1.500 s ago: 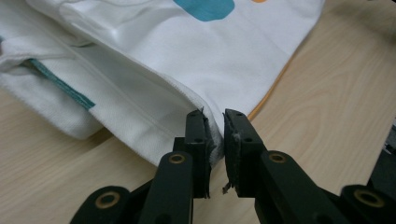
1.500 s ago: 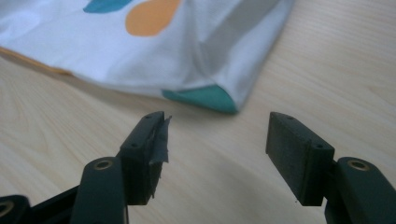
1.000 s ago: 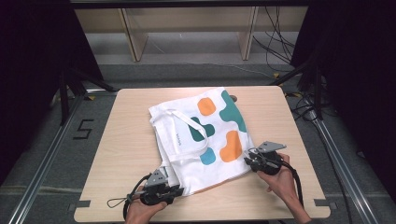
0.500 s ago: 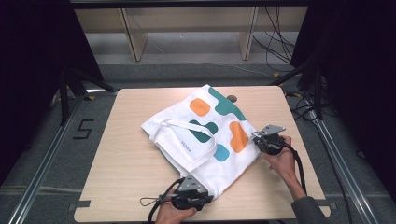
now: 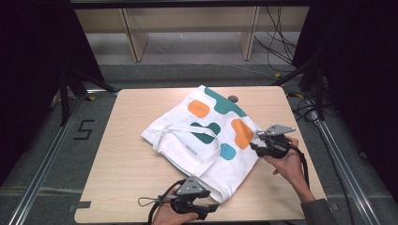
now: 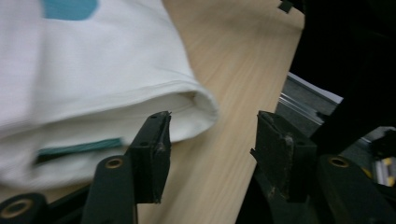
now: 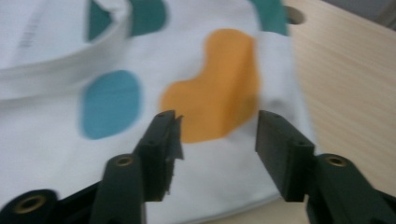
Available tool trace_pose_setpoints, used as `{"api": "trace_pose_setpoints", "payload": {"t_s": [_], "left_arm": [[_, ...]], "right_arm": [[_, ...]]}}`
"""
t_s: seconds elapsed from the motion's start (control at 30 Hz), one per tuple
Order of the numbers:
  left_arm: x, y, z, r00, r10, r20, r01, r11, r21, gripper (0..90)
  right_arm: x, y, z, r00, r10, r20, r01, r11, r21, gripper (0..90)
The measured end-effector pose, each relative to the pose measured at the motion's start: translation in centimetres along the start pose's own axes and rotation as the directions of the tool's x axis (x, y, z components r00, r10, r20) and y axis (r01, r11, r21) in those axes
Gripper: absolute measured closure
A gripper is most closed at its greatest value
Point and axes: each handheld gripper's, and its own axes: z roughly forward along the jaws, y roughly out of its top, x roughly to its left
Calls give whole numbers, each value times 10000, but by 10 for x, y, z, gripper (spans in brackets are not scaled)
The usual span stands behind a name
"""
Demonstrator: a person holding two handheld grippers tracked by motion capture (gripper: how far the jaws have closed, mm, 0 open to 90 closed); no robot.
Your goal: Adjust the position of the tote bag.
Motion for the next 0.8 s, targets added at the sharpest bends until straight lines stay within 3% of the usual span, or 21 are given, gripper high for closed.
{"api": "trace_pose_setpoints", "payload": {"t_s": [0.03,0.1,0.13,0.17,0.2,0.27,0.33,0.4,0.43,0.47,0.5,0.53,0.57,0.6,0.63,0.7,0.77,0.8], "left_arm": [[5,-2,-6,9994,145,-309,-149,9998,-132,410],[17,-6,-19,9972,-85,-749,72,9998,-186,397],[22,-8,-24,9951,-267,-952,238,9992,-318,396],[28,-9,-28,9917,-354,-1236,311,9988,-365,396],[33,-11,-31,9871,-604,-1486,540,9974,-467,391],[43,-13,-38,9751,-377,-2185,339,9992,-212,373],[54,-15,-45,9688,-58,-2478,67,10000,26,373],[61,-16,-49,9575,-238,-2873,197,9997,-172,366],[65,-16,-54,9516,-106,-3072,117,9999,17,366],[72,-18,-58,9444,-248,-3279,257,9997,-17,354],[72,-18,-58,9444,-248,-3279,257,9997,-17,347],[73,-20,-59,9392,-641,-3372,600,9979,-227,347],[77,-21,-61,9369,-617,-3441,589,9981,-186,344],[81,-22,-63,9355,-454,-3505,475,9989,-25,336],[82,-23,-64,9321,-763,-3540,770,9970,-122,336],[88,-25,-68,9282,-637,-3665,695,9976,27,333],[92,-27,-70,9217,-736,-3809,800,9968,9,326],[93,-28,-71,9182,-998,-3835,1052,9944,-68,323]], "right_arm": [[11,1,-3,9995,-10,-319,9,10000,-39,417],[31,3,-6,9956,-138,-924,144,9999,57,386],[50,3,-6,9897,-452,-1356,450,9990,-47,369],[50,3,-6,9897,-452,-1356,450,9990,-47,369],[60,3,-6,9861,-498,-1584,509,9987,30,363],[84,4,-4,9754,-783,-2062,845,9962,213,350],[90,3,-4,9714,-965,-2172,998,9950,42,348],[108,2,-4,9633,-1252,-2376,1311,9913,93,337],[108,2,-4,9633,-1252,-2376,1311,9913,93,337],[120,0,-2,9589,-1394,-2471,1463,9892,99,336],[120,0,-2,9589,-1394,-2471,1463,9892,99,336],[125,-1,-1,9542,-1492,-2591,1603,9868,220,330],[130,-3,1,9504,-1581,-2680,1719,9847,287,326],[138,-6,5,9495,-1572,-2717,1761,9833,462,326],[138,-6,5,9495,-1572,-2717,1761,9833,462,326],[145,-10,10,9475,-1647,-2742,1878,9804,602,324],[148,-12,12,9442,-1917,-2680,2201,9722,801,326],[150,-14,14,9484,-1886,-2551,2157,9729,827,328]]}}
